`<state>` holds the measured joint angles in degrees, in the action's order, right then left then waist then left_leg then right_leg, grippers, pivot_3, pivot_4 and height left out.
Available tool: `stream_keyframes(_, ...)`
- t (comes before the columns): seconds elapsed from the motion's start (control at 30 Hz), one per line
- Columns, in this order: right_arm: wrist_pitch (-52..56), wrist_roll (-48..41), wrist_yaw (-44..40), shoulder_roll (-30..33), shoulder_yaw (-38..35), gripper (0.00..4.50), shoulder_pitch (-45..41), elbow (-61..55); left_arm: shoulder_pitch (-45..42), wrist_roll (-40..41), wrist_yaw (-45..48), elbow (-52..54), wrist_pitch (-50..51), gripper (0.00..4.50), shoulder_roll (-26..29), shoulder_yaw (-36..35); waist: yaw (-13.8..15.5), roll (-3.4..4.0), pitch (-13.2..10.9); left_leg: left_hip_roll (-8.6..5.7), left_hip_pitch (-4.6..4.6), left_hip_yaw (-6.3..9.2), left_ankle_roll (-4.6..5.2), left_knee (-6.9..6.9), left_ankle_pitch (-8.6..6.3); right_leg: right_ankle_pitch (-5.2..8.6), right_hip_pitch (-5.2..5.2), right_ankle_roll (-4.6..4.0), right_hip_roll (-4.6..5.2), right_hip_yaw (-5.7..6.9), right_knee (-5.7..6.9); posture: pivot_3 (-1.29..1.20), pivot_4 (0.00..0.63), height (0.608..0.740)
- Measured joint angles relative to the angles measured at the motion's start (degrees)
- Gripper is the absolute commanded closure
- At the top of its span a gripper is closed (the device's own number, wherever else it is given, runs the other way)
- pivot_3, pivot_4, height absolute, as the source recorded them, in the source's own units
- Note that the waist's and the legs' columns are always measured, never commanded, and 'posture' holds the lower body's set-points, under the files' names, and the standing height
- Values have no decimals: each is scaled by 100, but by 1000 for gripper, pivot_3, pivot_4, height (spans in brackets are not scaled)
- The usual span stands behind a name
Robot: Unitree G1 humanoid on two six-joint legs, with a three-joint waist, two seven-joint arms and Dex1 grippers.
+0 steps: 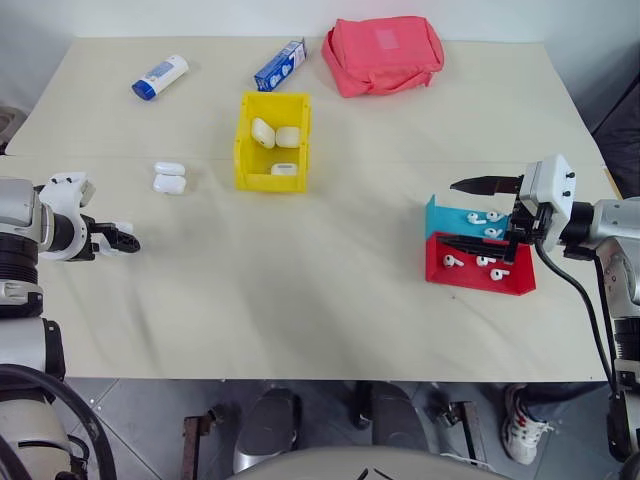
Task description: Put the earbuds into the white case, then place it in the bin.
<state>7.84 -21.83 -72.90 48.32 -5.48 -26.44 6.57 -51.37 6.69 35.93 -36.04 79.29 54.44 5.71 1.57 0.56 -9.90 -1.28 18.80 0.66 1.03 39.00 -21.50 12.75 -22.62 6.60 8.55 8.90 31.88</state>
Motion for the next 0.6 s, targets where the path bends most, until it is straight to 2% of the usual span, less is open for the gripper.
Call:
stream_keyframes(0.13,0,11,5,2,0,0,-1,0,34,-2,10,165,120,1675,7,60,-16,0,0,2,-1,-1,-1,-1,-1,0,0,0,-1,-1,0,0,150,740)
stream_keyframes(0.33,9,31,25,56,0,0,-28,23,220,25,114,519,38,1703,68,98,-23,-1,0,2,-2,-3,-2,-1,-1,0,-1,0,-1,-4,-1,0,150,740)
stream_keyframes(0.5,115,12,93,207,-76,0,-24,-66,1182,569,777,2300,-1544,1703,12,-380,-12,-30,-13,8,27,22,-22,13,-8,-1,-11,-3,3,-31,-12,0,150,740)
stream_keyframes(0.6,176,-18,158,317,-235,0,101,-264,1501,1148,1220,3296,-3003,1703,-569,-1110,11,-31,-14,7,33,26,-26,16,-10,-2,-8,-4,6,-26,-23,0,150,740)
